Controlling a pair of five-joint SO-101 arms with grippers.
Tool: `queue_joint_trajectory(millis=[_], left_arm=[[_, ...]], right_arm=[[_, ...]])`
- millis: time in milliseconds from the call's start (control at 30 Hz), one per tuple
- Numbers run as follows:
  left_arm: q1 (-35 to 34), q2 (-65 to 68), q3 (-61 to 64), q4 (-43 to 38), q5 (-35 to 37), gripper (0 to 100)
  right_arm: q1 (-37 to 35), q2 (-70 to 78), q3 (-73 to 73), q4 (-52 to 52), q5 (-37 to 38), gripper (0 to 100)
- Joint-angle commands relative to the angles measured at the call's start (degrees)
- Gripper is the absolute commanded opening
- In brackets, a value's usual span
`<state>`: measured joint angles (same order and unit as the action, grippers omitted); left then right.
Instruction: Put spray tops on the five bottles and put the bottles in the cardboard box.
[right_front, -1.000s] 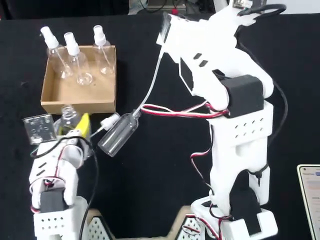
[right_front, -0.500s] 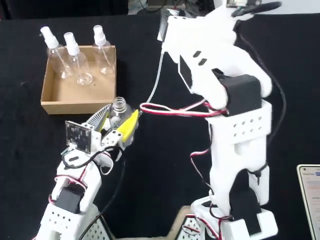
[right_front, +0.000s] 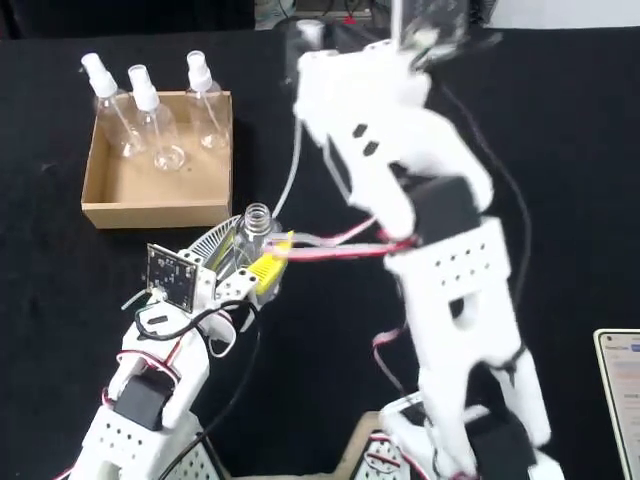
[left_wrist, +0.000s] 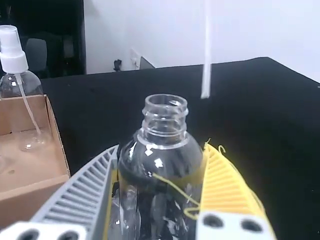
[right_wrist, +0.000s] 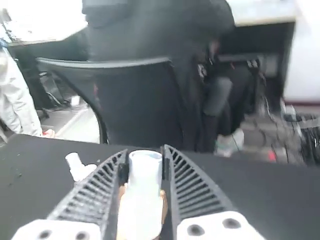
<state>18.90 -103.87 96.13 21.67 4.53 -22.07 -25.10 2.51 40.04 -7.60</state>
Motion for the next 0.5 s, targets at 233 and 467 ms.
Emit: queue_joint_trajectory(millis=[233, 467], left_arm=[[0.66, -0.35, 1.19, 0.09, -0.18, 13], [0.40, -0.35, 1.19, 0.09, -0.18, 13]], right_arm=[[-1.58, -15.96, 17.80, -21.80, 1.41, 1.1], [-1.67, -16.04, 18.24, -22.07, 1.41, 1.1]])
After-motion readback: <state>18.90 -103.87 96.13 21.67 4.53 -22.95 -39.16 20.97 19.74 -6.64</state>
